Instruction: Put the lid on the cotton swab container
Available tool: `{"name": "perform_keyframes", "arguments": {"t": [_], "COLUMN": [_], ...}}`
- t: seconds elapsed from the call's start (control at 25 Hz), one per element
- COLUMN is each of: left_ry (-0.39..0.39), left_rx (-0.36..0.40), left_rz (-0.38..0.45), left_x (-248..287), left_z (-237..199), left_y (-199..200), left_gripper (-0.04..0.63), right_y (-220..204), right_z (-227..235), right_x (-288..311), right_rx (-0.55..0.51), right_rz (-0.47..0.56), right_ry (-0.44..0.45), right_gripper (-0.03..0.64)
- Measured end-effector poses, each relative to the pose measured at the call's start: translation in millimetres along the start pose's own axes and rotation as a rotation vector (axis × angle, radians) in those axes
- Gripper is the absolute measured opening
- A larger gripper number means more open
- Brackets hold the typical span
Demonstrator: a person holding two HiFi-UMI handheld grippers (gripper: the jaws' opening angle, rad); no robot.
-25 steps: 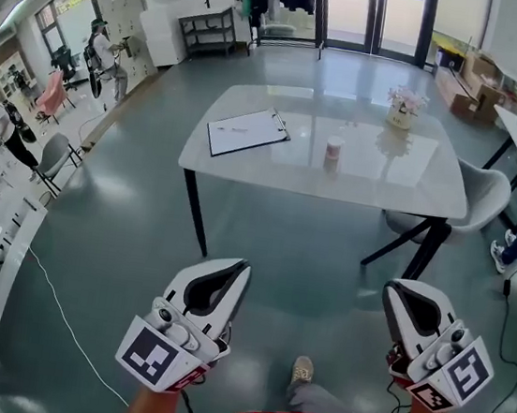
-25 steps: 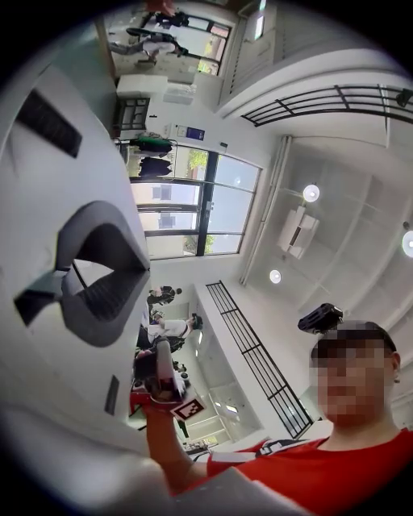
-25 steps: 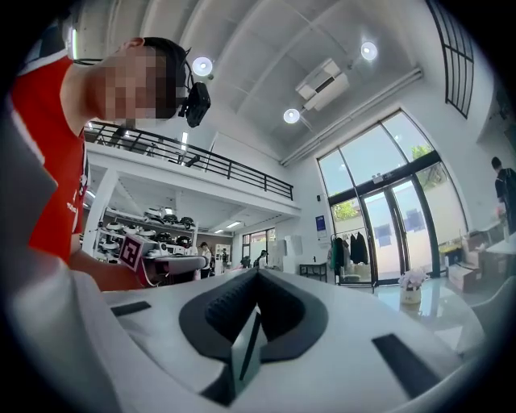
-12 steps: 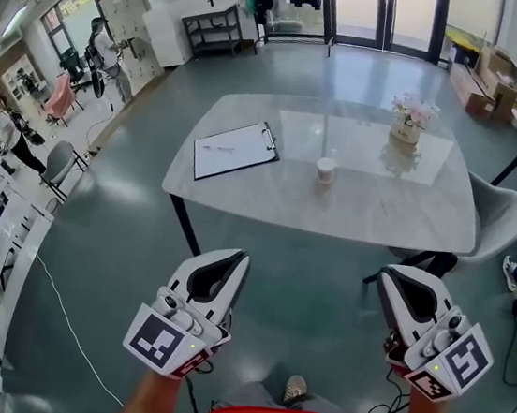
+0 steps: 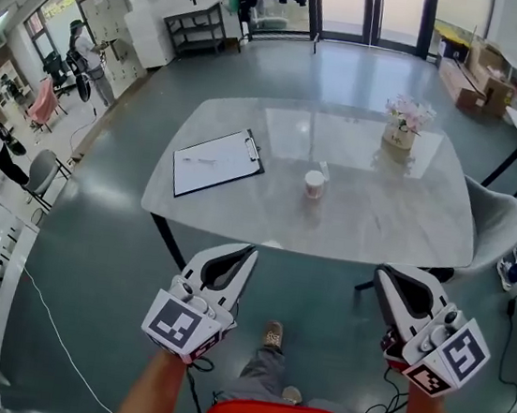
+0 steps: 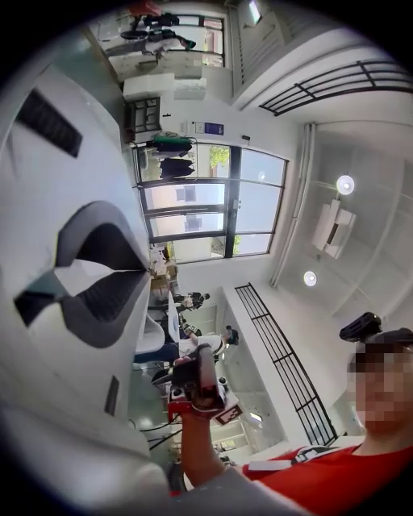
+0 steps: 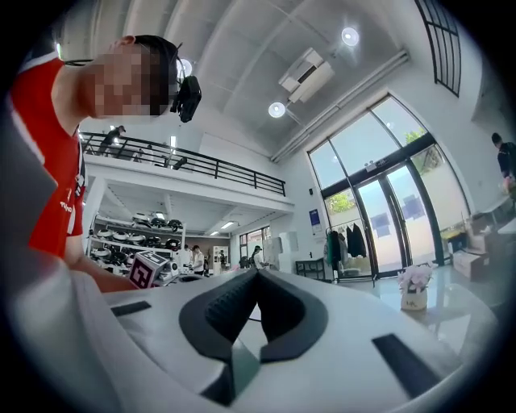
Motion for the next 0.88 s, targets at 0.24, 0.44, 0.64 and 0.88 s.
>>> {"name": "perform_keyframes", "arguments": {"t": [0.24, 0.44, 0.64, 0.88], "left_ry": [-0.056, -0.143, -0.204, -0.254], "left_rx": [-0.029, 0.038, 0.053, 0.055], "left_rz": [-0.127, -0.169, -0.249, -0.379], "left_x": [54.6, 100.2, 143.6, 186.7], "left_z": [-43.4, -85.1, -120.8, -141.8], "left_y": [-14.3, -30.9, -51.4, -88.5], "left_gripper": [0.018, 0.064, 0.155, 0.268], "right_y": [-13.7, -39.6, -59.6, -75.1], "right_z": [38.1, 57.6, 78.1, 99.6], "right_x": [54.0, 105.1, 147.0, 171.6], "right_rx": [0.022, 0.047, 0.054, 0.061], "right_rz": [-0.049, -0.095, -0.147, -0.189], "right_ry": [-0.036, -0.057, -0.078, -0.092], "right_gripper": [-0.006, -0.006, -0.007, -0.006]}}
Point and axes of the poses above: the fingertips, and each gripper's own axes: x forward along the fingers, z to its right, y out of its top, the point moved 4 cm from there along -x, backward along the fingers, and after that the axes turned 15 degrees about -x, right-handed, at the moved point
